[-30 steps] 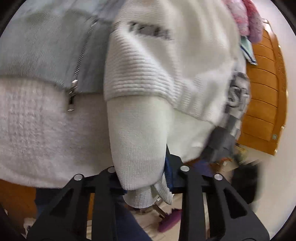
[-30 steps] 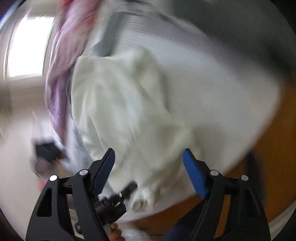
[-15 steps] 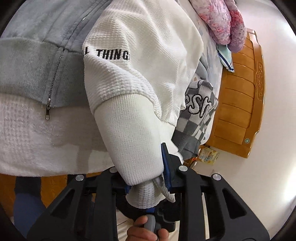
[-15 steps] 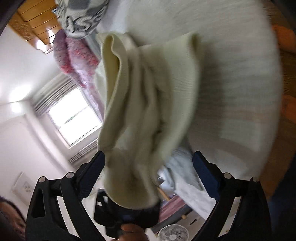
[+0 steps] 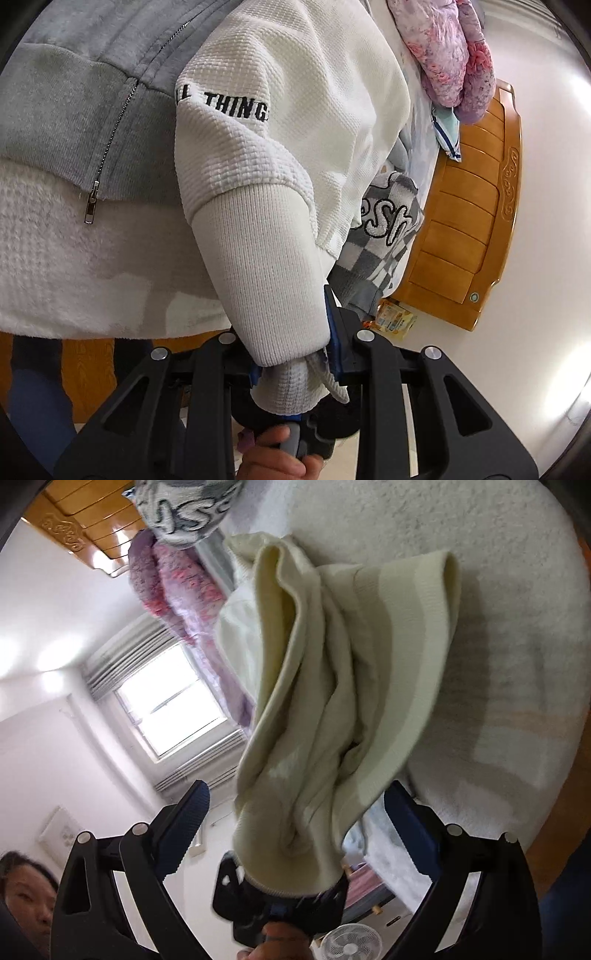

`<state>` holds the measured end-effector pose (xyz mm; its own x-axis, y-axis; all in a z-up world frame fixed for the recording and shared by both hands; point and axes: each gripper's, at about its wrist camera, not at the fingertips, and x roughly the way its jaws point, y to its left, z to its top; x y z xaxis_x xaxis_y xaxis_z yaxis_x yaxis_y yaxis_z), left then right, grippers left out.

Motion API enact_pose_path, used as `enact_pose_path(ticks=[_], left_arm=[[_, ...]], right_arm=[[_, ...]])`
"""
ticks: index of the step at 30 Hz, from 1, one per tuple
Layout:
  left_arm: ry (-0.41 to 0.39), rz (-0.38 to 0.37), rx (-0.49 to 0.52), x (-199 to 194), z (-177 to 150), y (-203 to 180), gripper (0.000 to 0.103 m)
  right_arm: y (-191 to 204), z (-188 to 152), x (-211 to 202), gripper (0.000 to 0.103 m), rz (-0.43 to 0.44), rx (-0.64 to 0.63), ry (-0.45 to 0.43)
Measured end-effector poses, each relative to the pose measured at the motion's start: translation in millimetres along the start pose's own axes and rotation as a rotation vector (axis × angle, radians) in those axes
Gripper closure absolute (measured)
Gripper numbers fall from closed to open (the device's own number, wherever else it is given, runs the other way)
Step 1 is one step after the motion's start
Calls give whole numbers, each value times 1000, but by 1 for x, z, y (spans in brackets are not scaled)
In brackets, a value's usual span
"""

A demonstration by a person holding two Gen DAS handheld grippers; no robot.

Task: Fold large clothes

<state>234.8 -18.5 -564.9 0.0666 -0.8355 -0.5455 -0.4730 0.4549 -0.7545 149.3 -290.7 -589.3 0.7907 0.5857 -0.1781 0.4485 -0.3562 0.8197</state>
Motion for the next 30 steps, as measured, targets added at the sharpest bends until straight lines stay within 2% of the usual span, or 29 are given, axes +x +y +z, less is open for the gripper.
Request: enact_pose_path(ticks=[5,6,7,8,10,12,13,14,18,20,24,26,27,30], left_arm=[[3,3,-2,-1,-2,0,78],[3,6,0,-1,-2,0,78],[6,13,4,0,-2,1,78],[9,17,2,1,-2,1,77],[27,24,-9,3,-1,3,71],[52,21,-15,4,0,3,46],[74,20,-15,5,0,2,38],[93,21,-14,6,1,1,27],[188,16,11,2,1,-3,24],[204,40,48,-5,3,-6,22],[136,119,148,-30,21,-19,19],[57,167,190,-40,40,-28,19],[18,211,223,-41,52,-36,19],[-11,277,323,-24,79,-62,19]], right_arm=[[0,22,23,11,-69,23,-42],[-1,25,26,11,-61,29,-43],[1,27,28,15,-81,25,-44],[5,29,31,20,-114,11,-37],[15,31,31,54,-187,-35,-20],[19,32,26,70,-227,-52,-4],[22,33,25,73,-243,-65,4],[28,33,23,74,-274,-102,14],[58,37,15,77,-363,-216,17],[68,40,8,77,-406,-266,22],[82,51,-26,78,-507,-361,20],[87,66,-41,78,-582,-395,21],[88,72,-47,79,-617,-413,21],[79,88,-64,80,-708,-467,24]])
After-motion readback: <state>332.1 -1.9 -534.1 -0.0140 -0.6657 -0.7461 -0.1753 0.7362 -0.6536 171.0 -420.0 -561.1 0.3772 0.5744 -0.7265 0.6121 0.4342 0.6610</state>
